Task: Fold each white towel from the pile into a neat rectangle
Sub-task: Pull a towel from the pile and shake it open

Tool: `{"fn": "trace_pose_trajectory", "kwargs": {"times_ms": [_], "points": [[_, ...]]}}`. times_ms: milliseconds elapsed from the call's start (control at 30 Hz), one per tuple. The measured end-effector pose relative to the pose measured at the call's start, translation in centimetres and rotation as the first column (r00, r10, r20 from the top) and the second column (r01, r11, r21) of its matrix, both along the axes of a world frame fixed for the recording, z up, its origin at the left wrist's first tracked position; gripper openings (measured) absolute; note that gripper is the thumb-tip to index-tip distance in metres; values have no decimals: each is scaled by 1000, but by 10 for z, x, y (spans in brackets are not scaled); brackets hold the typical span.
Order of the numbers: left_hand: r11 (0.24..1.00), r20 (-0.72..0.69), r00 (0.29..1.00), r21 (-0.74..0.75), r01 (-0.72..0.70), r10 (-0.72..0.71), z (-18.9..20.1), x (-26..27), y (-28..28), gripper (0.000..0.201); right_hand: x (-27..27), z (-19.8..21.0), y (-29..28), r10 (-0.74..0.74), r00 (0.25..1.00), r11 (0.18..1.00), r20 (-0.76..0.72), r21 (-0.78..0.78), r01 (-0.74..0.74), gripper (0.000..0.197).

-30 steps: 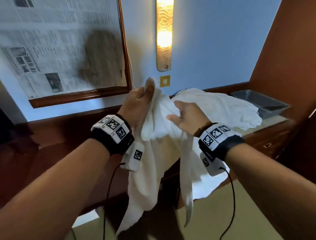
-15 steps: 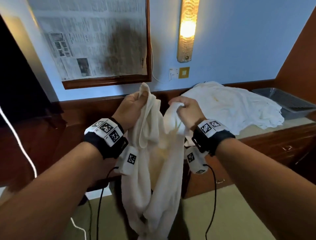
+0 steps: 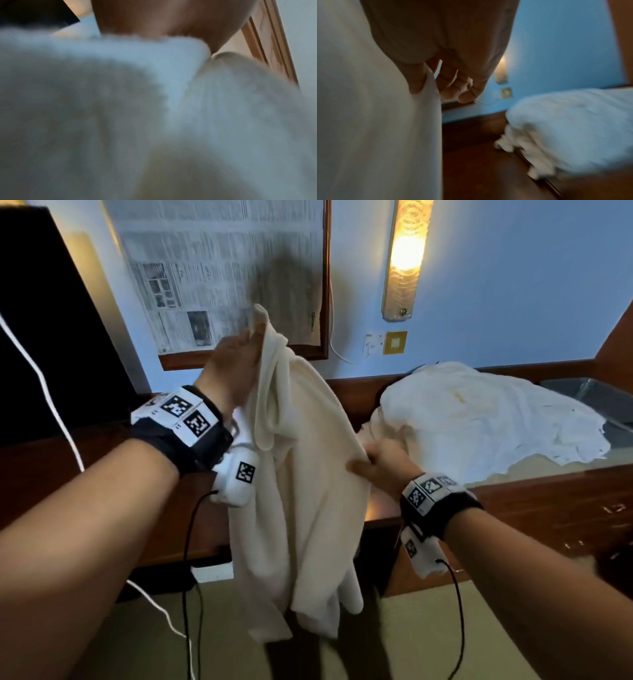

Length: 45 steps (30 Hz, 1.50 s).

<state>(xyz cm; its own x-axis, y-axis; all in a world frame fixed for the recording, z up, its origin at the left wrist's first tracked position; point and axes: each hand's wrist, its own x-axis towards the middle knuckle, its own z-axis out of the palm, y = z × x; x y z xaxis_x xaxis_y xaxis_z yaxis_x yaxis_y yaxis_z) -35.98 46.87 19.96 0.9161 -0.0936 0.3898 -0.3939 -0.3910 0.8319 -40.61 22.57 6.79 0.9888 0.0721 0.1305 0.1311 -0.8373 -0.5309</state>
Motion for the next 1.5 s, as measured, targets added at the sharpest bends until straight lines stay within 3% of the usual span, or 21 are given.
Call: {"fn": "trace_pose_trajectory", "kwargs": {"times_ms": [67,167,267,333,400,500,567,667,833,933,1000,1067,1200,1267,1300,1367,1400,1500], "points": [[998,33,998,32,-62,61,-1,3,10,47,5,-25,-14,-89,996,990,14,109,87,24],[975,-111,982,-175,135,-156,-20,9,16,50,23,-12,-10,-183,972,923,146,365,119,17],[985,-150,983,-148,83,-106,-37,10,3,54,35,45,18,-24,960,951,280,301,-64,23],[981,-152,982,-175,86,-114,-39,3,-13,54,39,77,38,94,908,956,407,217,-196,23],[993,-123,988,-71,90,-99,-40,3,-26,56,46,94,45,105,883,962,458,177,-206,20],[995,-106,990,-62,84,-90,-33,10,-31,63,51,98,33,87,909,970,408,172,-170,20],[990,-98,991,-115,79,-90,-31,22,-27,64,48,89,23,141,944,961,300,186,-203,22],[990,-75,989,-80,117,-123,-25,25,-33,65,44,64,12,216,969,959,119,162,-234,16],[986,-41,995,-141,86,-93,-18,35,-34,55,48,21,-33,21,996,999,-90,37,-18,18],[999,51,999,-36,0,1,-14,44,-19,36,46,-5,-69,-39,993,979,-110,196,60,32],[984,9,998,-170,60,-60,-14,46,-14,33,44,-15,-82,-96,994,935,-54,337,109,38],[948,-11,991,-293,127,-136,-18,46,-10,40,49,-13,-82,-169,986,888,-11,432,157,32],[930,-52,965,-283,234,-258,-21,26,-10,56,55,23,-58,-294,953,717,80,677,164,35],[926,-93,926,-137,352,-366,-18,17,0,32,55,51,-42,-326,935,659,138,742,120,18],[901,-151,889,-66,428,-433,-14,12,10,22,57,64,-33,-330,927,658,179,747,90,14],[842,-270,808,-17,540,-523,0,4,32,26,55,92,-14,-273,917,713,290,701,-10,14],[830,-268,801,9,558,-536,7,2,42,27,53,106,-3,-219,911,755,349,652,-68,15],[885,-75,890,93,456,-450,29,2,60,9,44,140,28,-68,878,835,474,509,-210,18]]}}
